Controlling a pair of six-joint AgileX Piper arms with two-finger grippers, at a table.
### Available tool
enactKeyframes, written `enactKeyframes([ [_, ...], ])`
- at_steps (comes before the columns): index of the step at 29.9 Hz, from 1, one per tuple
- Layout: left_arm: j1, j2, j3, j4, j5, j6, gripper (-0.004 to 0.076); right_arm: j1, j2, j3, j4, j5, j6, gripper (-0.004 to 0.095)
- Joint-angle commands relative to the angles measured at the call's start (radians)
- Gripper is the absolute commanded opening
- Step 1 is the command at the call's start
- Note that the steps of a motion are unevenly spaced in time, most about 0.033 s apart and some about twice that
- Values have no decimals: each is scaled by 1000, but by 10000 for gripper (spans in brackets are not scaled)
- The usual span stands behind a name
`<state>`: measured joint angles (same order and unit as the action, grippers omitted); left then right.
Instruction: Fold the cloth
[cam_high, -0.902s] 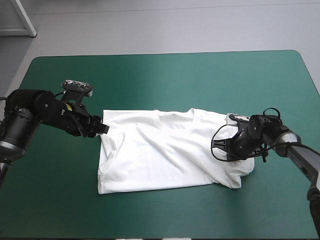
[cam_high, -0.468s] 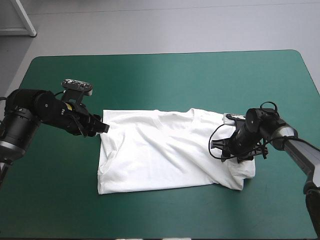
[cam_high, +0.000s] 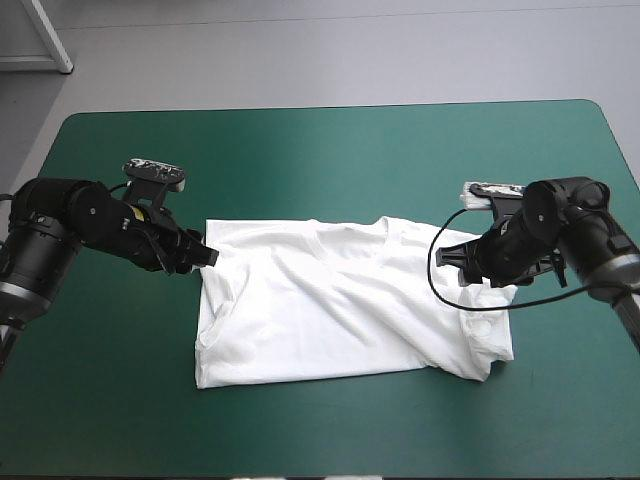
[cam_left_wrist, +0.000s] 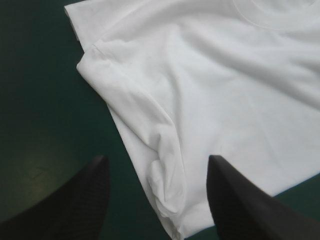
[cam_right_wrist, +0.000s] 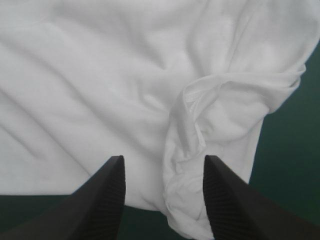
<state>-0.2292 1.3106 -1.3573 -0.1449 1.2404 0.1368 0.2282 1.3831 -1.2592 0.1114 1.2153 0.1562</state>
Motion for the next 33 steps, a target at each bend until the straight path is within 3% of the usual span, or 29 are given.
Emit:
enactKeyframes([
  [1, -1, -30, -33, -14, 31, -4, 419, 0, -120, -31, -22, 2, 12, 453],
  [8, -1, -30, -33, -12, 47, -2, 419, 0, -283, -31, -58, 4, -11, 453],
  [15, -1, -33, -10, -17, 48, -2, 419, 0, -308, 65, -122, 4, -98, 453],
  [23, -68, -149, 308, 4, 38, -66, 417, 0, -317, 151, -69, 2, -83, 451],
  [33, -319, -153, 604, 114, -162, -323, 382, 0, -317, 151, -72, 2, -64, 420],
])
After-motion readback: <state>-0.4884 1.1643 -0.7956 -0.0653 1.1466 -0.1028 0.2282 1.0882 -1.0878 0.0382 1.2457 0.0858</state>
